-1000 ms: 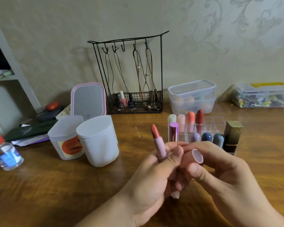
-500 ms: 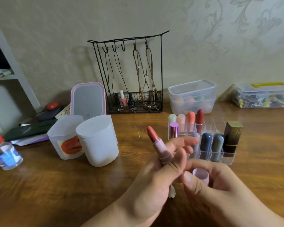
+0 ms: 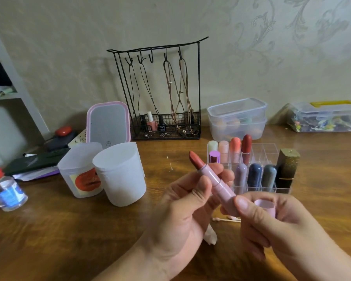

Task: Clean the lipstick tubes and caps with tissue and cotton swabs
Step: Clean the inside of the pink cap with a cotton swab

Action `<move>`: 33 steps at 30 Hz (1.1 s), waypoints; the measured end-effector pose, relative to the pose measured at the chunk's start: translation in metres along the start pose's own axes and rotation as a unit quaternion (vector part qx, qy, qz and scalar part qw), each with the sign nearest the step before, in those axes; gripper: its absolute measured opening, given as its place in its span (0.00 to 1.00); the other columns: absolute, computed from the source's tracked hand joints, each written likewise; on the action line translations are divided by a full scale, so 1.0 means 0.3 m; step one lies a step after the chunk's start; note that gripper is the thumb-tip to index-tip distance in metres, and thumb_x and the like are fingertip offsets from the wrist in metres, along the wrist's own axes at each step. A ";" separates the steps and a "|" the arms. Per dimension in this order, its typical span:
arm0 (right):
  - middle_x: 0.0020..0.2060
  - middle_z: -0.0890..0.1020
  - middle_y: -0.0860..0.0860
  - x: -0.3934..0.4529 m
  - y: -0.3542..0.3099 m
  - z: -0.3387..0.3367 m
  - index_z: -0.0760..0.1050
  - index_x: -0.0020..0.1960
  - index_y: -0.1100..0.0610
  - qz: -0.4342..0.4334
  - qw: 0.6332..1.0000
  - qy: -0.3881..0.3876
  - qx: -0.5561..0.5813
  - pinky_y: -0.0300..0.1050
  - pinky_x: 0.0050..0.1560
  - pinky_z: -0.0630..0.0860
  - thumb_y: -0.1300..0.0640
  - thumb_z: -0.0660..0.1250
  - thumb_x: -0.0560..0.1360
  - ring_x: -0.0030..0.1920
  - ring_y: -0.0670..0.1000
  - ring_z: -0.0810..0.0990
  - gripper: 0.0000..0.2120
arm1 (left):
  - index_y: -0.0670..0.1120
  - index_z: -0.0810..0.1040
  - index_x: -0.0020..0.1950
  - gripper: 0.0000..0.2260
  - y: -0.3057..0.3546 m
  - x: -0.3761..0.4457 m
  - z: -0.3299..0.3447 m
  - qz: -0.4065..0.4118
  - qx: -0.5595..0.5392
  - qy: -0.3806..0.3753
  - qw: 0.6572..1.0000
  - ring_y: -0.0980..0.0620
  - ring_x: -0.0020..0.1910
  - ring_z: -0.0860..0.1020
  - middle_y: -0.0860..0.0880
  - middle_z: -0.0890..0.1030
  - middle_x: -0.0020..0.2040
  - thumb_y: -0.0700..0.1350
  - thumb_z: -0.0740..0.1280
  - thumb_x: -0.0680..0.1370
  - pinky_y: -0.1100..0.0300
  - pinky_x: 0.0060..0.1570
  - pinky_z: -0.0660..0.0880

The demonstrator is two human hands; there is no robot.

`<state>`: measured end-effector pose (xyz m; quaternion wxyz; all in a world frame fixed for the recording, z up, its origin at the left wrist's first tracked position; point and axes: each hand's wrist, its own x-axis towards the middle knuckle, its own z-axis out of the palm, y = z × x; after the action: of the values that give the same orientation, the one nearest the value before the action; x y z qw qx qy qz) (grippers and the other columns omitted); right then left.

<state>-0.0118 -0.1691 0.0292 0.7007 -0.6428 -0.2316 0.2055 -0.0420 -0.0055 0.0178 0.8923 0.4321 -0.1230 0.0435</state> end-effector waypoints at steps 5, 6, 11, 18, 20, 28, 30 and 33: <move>0.22 0.78 0.46 -0.025 -0.028 0.026 0.84 0.41 0.41 -0.096 0.978 0.097 -0.155 0.29 0.27 0.68 0.41 0.73 0.59 0.23 0.41 0.73 0.12 | 0.42 0.85 0.47 0.20 0.000 0.000 0.004 0.000 0.024 0.056 0.998 0.45 0.51 0.82 0.41 0.83 0.47 0.48 0.82 0.59 0.50 0.56 0.78; 0.22 0.77 0.46 -0.030 -0.023 0.025 0.83 0.41 0.39 -0.117 0.967 0.119 -0.192 0.30 0.26 0.68 0.40 0.73 0.58 0.23 0.41 0.72 0.12 | 0.42 0.85 0.46 0.21 0.000 0.000 0.007 0.003 0.021 0.071 0.997 0.46 0.50 0.82 0.41 0.84 0.46 0.48 0.83 0.57 0.51 0.55 0.78; 0.21 0.77 0.48 -0.030 -0.033 0.032 0.84 0.40 0.41 -0.110 0.972 0.123 -0.166 0.29 0.27 0.66 0.39 0.74 0.61 0.23 0.40 0.71 0.10 | 0.42 0.84 0.47 0.18 0.007 -0.007 0.024 -0.005 0.016 0.051 0.999 0.46 0.50 0.81 0.41 0.83 0.52 0.48 0.81 0.62 0.50 0.54 0.78; 0.22 0.78 0.46 -0.026 -0.073 0.033 0.85 0.40 0.43 -0.047 0.988 0.042 -0.141 0.29 0.28 0.67 0.41 0.70 0.63 0.23 0.41 0.74 0.10 | 0.44 0.85 0.51 0.10 0.008 -0.016 0.029 -0.024 0.043 0.054 0.997 0.46 0.53 0.82 0.42 0.84 0.53 0.47 0.71 0.72 0.52 0.53 0.78; 0.25 0.81 0.45 -0.030 -0.065 0.034 0.84 0.41 0.37 -0.066 0.981 0.061 -0.173 0.28 0.29 0.70 0.39 0.71 0.61 0.27 0.40 0.77 0.10 | 0.44 0.85 0.49 0.15 0.008 -0.014 0.022 -0.012 0.049 0.052 0.997 0.46 0.51 0.82 0.41 0.84 0.52 0.49 0.77 0.65 0.53 0.46 0.79; 0.23 0.71 0.33 -0.049 -0.023 0.000 0.79 0.48 0.38 -0.163 0.866 0.173 -0.440 0.34 0.24 0.72 0.27 0.65 0.65 0.25 0.39 0.73 0.20 | 0.42 0.84 0.41 0.17 -0.004 -0.012 0.021 0.005 0.045 0.101 0.994 0.45 0.45 0.82 0.39 0.84 0.45 0.46 0.83 0.57 0.55 0.42 0.79; 0.23 0.74 0.36 -0.047 -0.027 0.014 0.79 0.47 0.34 -0.163 0.873 0.165 -0.429 0.36 0.23 0.72 0.28 0.66 0.65 0.24 0.39 0.74 0.15 | 0.43 0.84 0.43 0.16 0.003 -0.013 0.030 0.015 0.049 0.095 0.994 0.44 0.48 0.82 0.39 0.83 0.47 0.46 0.82 0.59 0.54 0.45 0.79; 0.23 0.79 0.47 -0.040 -0.052 0.019 0.82 0.42 0.35 -0.134 0.948 0.119 -0.262 0.34 0.23 0.69 0.35 0.74 0.64 0.22 0.40 0.74 0.09 | 0.43 0.82 0.52 0.13 0.003 -0.016 0.049 0.010 0.078 0.052 0.996 0.42 0.55 0.81 0.40 0.83 0.55 0.44 0.76 0.70 0.54 0.51 0.78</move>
<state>-0.0252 -0.1729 0.0445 0.5508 -0.7867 -0.2764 -0.0363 -0.0494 -0.0163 0.0262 0.8604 0.4967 -0.0769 0.0844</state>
